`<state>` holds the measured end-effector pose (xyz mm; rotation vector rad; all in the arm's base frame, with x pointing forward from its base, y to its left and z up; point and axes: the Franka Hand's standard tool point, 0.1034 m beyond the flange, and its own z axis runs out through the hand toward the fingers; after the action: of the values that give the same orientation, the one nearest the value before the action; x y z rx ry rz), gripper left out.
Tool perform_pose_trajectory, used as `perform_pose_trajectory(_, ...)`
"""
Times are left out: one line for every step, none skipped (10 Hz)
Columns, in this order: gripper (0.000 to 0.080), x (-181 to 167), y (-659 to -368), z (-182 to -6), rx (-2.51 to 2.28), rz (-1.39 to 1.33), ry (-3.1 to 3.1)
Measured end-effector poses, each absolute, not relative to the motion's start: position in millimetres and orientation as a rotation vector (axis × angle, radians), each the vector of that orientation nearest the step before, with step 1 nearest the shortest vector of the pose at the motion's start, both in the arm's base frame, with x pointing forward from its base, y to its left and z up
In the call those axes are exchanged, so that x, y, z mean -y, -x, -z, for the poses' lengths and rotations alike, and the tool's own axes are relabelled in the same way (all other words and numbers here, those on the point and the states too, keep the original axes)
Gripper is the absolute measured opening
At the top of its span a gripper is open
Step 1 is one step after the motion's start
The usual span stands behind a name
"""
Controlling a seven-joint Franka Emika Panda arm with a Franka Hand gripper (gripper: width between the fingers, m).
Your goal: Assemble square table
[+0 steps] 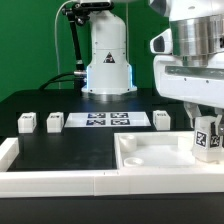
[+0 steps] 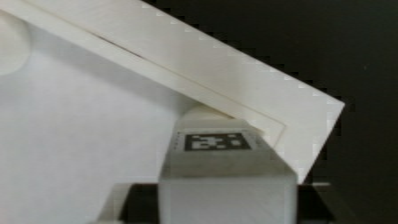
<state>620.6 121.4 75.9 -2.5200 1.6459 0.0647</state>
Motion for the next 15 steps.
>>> perform_pose_trajectory(0.0293,-121.5,-620.5,-75.7,-1.64,-0.065,2.524)
perform_pose_trajectory(0.0472,-121.7,-620.4,-75.5,-1.63,-0.064,2.53)
perform_pose_trajectory(0.0472,-122.1,-620.3,-75.5,-1.592,-0.062,2.554)
perform_pose_trajectory(0.061,-124.0,-620.0,-75.6,-1.561,-0.06,2.572)
perform_pose_trajectory(0.0637,-123.7,-620.5,-75.7,-1.444,-0.047,2.637)
perform_pose_trajectory(0.0637,-122.0,-621.0,-75.9,-1.26,-0.034,2.729)
perform_pose_trajectory(0.0647,-123.4,-621.6,-76.8,-1.15,-0.025,2.777)
perform_pose_trajectory(0.0647,-123.8,-621.9,-77.1,-1.004,-0.013,2.832)
perform_pose_trajectory(0.0649,-123.8,-622.3,-77.5,-0.891,-0.004,2.869)
perform_pose_trajectory(0.0649,-124.7,-622.4,-77.7,-0.75,0.01,2.916)
perform_pose_trajectory(0.0649,-124.9,-623.1,-78.3,-0.586,0.026,2.966)
perform_pose_trajectory(0.0649,-123.9,-623.3,-78.3,-0.425,0.034,3.005)
perform_pose_trajectory(0.0649,-123.5,-623.3,-78.1,-0.274,0.046,3.04)
perform_pose_trajectory(0.0649,-123.1,-623.1,-77.8,-0.167,0.052,3.06)
perform_pose_trajectory(0.0649,-121.8,-623.0,-77.5,0.018,0.061,3.079)
